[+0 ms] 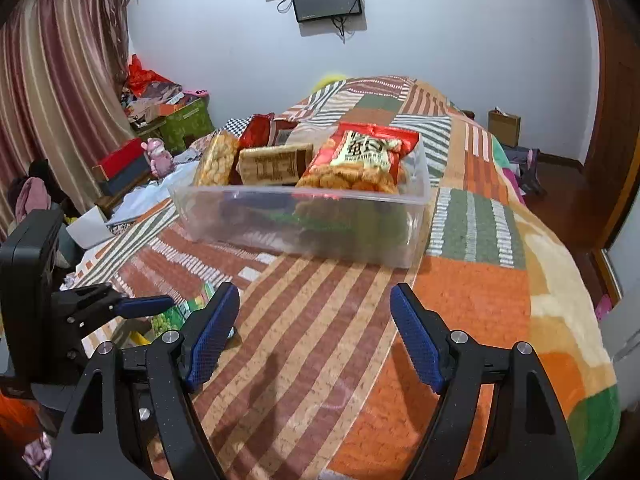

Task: Organize snacks
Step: 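Grasp the green pea bag with the left tool while the right tool grasps the KAKA bag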

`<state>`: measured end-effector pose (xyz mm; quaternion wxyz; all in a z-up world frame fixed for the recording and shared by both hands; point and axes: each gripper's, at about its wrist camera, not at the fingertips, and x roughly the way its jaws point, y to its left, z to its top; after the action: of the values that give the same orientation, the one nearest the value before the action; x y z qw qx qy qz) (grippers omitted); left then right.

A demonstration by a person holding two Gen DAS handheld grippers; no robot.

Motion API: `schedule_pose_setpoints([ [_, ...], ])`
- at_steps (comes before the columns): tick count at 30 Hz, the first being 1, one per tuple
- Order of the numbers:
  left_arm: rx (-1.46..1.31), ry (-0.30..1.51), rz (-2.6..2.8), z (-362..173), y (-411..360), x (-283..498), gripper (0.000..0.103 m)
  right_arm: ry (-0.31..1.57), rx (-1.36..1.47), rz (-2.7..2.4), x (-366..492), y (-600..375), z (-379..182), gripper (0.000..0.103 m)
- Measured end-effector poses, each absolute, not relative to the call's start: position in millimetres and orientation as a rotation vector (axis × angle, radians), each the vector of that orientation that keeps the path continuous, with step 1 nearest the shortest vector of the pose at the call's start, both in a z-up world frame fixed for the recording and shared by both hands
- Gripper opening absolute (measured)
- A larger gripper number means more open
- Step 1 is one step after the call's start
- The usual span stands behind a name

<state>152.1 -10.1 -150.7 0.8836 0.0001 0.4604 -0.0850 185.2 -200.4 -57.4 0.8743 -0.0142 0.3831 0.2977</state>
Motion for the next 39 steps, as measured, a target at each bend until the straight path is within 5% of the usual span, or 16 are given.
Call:
schedule_pose_setpoints([
  [7, -0.001, 0.935, -0.194, -145, -12, 155, 0.045, 0.805, -0.024, 0.620, 179, -202, -61, 0.075],
  [25, -0.063, 0.776, -0.115, -81, 25, 110, 0.044, 0.794, 0.004, 0.681, 141, -183, -43, 0.075],
  [39, -0.123, 0.796, -0.010, -101, 75, 30, 0.044, 0.863, -0.069, 0.784, 105, -114, -68, 0.075],
])
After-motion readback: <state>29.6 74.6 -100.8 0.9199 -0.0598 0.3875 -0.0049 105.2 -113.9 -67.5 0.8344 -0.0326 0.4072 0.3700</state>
